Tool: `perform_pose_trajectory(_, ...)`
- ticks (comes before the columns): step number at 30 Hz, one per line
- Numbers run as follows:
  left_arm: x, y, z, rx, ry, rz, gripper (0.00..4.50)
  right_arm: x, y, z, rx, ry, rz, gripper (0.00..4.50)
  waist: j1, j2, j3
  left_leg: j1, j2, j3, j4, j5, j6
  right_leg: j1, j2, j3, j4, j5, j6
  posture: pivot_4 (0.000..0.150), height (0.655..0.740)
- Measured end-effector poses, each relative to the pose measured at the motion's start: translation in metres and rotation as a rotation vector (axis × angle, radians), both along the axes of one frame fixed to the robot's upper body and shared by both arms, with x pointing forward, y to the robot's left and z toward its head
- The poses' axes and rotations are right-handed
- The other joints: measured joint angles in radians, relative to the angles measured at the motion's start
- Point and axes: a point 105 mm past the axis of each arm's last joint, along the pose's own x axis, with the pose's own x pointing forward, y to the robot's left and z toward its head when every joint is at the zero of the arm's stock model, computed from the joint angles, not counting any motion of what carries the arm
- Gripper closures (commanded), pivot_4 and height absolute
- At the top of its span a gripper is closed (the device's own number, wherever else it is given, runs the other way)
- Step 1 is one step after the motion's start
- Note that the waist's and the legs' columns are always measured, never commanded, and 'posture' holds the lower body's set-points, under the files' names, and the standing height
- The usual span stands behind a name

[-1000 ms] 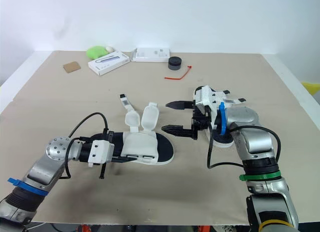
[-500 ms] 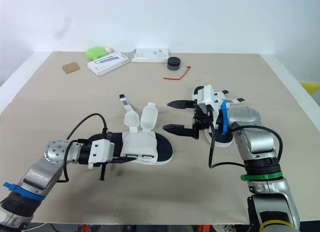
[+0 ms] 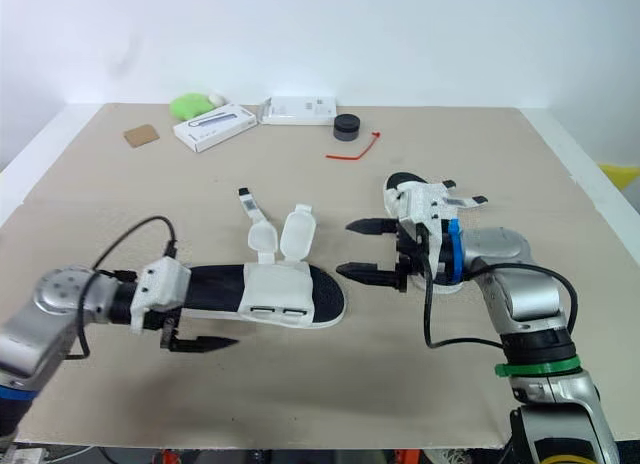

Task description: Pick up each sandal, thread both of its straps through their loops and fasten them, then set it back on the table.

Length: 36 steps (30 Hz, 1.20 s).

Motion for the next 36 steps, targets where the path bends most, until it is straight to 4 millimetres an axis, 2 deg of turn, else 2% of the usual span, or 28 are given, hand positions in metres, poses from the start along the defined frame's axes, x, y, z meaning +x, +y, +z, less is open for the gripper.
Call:
perform_pose_trajectory(3,0.0,0.003,-0.001,0.004,0.015,-0.001,0.05,-0.006,0.003,-0.011,-0.03,0.009,0.0,0.0,0.0,0.0,0.0,0.0,0.0,0.0,0.0,0.0,0.0,0.0,0.0,0.0,0.0,-0.002,0.003,0.15,0.74)
perform_pose_trajectory(4,0.001,0.004,-0.001,0.004,0.017,0.004,0.0,-0.006,0.004,-0.014,-0.038,0.011,-0.004,0.55,0.0,0.0,0.0,0.0,0.0,0.001,0.0,0.0,0.0,0.0,0.0,0.001,0.0,-0.001,0.003,0.15,0.74)
perform_pose_trajectory(6,0.002,0.005,-0.002,0.003,0.014,0.016,0.0,-0.006,0.01,-0.016,-0.039,0.006,-0.006,1.26,-0.002,0.0,0.0,0.001,0.0,0.002,0.0,0.0,0.0,0.0,0.0,0.002,0.0,-0.001,0.003,0.15,0.74)
perform_pose_trajectory(9,0.006,0.003,0.0,-0.012,-0.002,0.027,0.0,-0.007,0.019,-0.017,-0.038,-0.008,-0.004,2.63,-0.001,0.0,0.0,0.001,0.0,0.001,0.0,0.0,0.0,0.0,0.001,0.002,0.0,-0.001,0.003,0.15,0.74)
perform_pose_trajectory(12,0.009,0.0,0.004,-0.031,-0.021,0.03,0.0,-0.012,0.027,-0.026,-0.066,0.0,0.018,4.04,-0.001,0.0,0.0,0.001,0.0,0.002,0.0,0.0,0.0,0.0,0.001,0.002,0.0,-0.001,0.003,0.15,0.74)
perform_pose_trajectory(13,0.009,-0.001,0.005,-0.033,-0.023,0.031,0.0,-0.012,0.028,-0.03,-0.077,0.003,0.018,4.32,-0.001,0.0,0.0,0.001,0.0,0.002,0.0,0.0,0.0,0.0,0.0,0.002,0.0,-0.001,0.002,0.15,0.74)
perform_pose_trajectory(32,0.016,-0.008,0.009,-0.081,-0.02,0.067,0.0,-0.019,0.041,-0.058,-0.219,0.011,0.067,4.32,-0.001,0.0,0.0,0.001,0.0,0.002,0.0,0.0,0.0,0.0,0.001,0.002,0.0,0.0,0.001,0.15,0.74)
perform_pose_trajectory(36,0.023,-0.012,0.015,-0.159,0.053,0.122,0.0,-0.018,0.041,-0.059,-0.234,-0.012,0.071,4.32,-0.001,-0.001,0.0,0.001,0.0,0.002,0.0,0.0,0.0,0.0,0.001,0.002,0.0,0.0,0.002,0.15,0.74)
